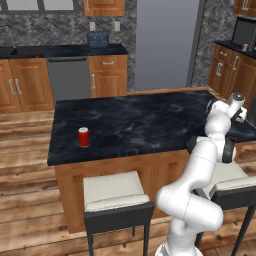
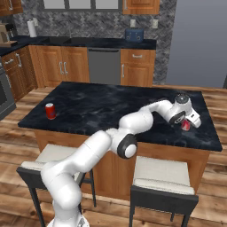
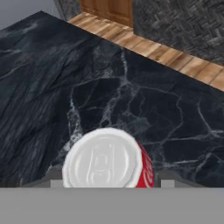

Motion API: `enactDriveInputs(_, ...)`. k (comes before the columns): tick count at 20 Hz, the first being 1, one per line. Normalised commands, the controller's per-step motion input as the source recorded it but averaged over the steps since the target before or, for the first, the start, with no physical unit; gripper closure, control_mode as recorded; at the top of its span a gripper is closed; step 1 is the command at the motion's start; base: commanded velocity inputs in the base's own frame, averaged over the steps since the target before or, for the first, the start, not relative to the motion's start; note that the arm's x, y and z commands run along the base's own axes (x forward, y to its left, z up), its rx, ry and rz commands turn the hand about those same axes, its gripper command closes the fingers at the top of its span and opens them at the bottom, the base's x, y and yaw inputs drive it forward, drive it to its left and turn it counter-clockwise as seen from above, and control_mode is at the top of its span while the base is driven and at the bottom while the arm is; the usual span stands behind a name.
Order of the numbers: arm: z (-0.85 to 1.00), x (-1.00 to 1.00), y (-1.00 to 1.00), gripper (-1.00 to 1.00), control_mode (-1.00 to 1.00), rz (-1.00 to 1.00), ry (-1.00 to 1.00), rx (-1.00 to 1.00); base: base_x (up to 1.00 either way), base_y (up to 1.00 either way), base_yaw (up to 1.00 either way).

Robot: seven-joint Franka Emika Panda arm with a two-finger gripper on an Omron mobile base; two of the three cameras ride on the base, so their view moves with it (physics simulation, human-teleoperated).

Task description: Four empty soda cans are scattered around the kitchen. Gather all the cans and cluster them next to the stove for recycling.

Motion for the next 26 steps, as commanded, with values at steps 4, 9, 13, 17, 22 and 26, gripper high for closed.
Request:
enactDriveInputs(4,0.32,-0.49,0.14,1.00,-1.00,0.00,-0.22,0.00,0.00,0.00,0.00)
enactDriveInputs(9,0.43,-0.92,0.72,1.00,-1.00,0.00,-0.37,-0.09,0.00,0.00,0.00)
enactDriveInputs(13,0.19,-1.00,1.00,1.00,-1.00,0.00,-0.40,-0.23,0.00,0.00,0.00)
enactDriveInputs(17,0.21,-0.93,1.00,1.00,-1.00,0.06,-0.30,-0.32,0.00,0.00,0.00)
enactDriveInputs(22,0.08,-0.86,1.00,1.00,-1.00,0.12,-0.23,-0.45,0.00,0.00,0.00)
enactDriveInputs(26,0.35,-0.68,1.00,1.00,-1.00,0.14,-0.20,-0.46,0.00,0.00,0.00)
